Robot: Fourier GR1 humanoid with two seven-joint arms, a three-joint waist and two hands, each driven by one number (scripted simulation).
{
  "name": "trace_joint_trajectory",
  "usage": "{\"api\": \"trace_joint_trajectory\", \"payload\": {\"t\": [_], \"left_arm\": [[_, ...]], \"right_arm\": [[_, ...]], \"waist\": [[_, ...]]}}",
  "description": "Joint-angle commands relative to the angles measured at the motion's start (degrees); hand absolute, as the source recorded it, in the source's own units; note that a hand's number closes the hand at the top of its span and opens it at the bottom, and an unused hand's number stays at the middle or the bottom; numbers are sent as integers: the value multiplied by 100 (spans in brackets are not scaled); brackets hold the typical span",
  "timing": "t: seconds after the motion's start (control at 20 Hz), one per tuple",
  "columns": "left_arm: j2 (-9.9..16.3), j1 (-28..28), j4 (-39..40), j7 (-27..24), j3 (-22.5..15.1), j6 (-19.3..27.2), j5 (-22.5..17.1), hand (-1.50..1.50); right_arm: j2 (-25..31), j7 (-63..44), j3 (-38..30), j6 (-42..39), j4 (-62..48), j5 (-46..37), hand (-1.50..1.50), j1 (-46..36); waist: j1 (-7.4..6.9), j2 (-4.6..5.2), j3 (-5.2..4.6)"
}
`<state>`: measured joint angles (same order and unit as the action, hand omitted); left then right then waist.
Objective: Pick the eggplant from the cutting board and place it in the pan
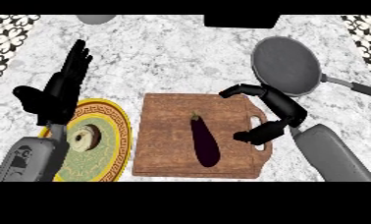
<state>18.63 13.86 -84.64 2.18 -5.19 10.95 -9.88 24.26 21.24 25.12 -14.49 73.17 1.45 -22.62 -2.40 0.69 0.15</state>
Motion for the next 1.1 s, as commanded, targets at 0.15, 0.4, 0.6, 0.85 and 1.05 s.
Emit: {"api": "trace_joint_trajectory", "payload": {"t": [0.15, 0.4, 0.6, 0.85, 1.05], "left_arm": [[8, 98, 202, 223, 193, -11, -39, 0], [18, 212, 288, 169, 226, 74, 93, 0], [58, -369, 141, -105, 337, -173, -18, 0], [-207, 25, 246, 85, 205, 28, 224, 0], [-157, -479, -239, 102, 254, -3, 279, 0]], "right_arm": [[665, -251, -234, -1148, -204, -245, -150, -1459], [1261, -706, -45, -2154, -130, -571, -150, -2497], [925, -1752, -43, -2565, 317, -427, -150, -2658], [152, -2154, -181, -2527, 18, -765, -150, -3522], [-337, -2877, -368, -2695, 323, -647, -150, -3487]], "waist": [[150, -58, -20], [102, -65, -24], [202, -97, -23], [187, -71, -19], [200, -95, -17]]}}
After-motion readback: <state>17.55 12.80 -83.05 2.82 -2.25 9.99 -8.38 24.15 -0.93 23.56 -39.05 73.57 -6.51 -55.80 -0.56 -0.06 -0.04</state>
